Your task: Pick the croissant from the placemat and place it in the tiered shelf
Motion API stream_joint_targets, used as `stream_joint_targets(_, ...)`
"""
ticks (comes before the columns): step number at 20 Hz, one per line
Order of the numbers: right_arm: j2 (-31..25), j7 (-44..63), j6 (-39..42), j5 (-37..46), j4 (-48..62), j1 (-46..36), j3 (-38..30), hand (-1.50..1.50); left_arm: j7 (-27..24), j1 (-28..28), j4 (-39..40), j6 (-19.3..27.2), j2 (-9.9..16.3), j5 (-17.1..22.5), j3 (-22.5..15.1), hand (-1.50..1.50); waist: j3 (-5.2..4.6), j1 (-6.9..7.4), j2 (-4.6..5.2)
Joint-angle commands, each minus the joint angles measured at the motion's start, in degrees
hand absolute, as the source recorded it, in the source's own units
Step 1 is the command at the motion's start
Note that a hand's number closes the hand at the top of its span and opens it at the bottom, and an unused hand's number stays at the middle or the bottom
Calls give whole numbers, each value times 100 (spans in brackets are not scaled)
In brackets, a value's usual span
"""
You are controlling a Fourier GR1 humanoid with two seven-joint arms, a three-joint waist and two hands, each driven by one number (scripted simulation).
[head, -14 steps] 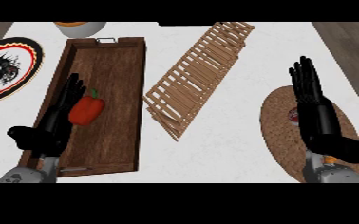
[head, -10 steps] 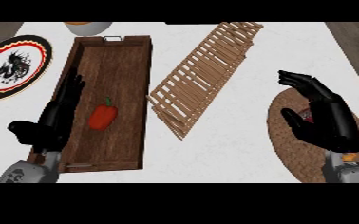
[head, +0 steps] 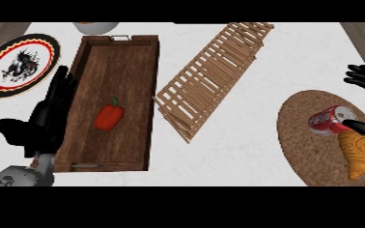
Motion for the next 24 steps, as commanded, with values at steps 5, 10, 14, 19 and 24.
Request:
stream_joint_targets(5, -1711, -97, 2153, 142, -264, 205, -68, -150, 241, 120, -221, 92, 19, -87, 34, 0, -3, -56, -23)
stream_joint_targets(10, -2450, 86, 2391, 1006, -1195, 274, 84, -150, 220, 195, -263, -97, 200, 95, 362, 0, -11, -61, -40)
stream_joint_targets(14, -2867, 489, 1977, 2205, -1908, -2, 318, -150, 422, 23, -429, 169, -10, -199, -8, 0, -3, -27, -24)
stream_joint_targets(19, -2606, 1349, 1470, 3385, -2854, 352, 1035, -150, 203, 211, -246, -60, 16, -154, 144, 0, -7, 8, -1)
stream_joint_targets(24, -2212, 2088, 1554, 3770, -3372, 673, 1119, -150, 511, 246, -553, 14, -58, -339, 204, 0, -2, -34, -9)
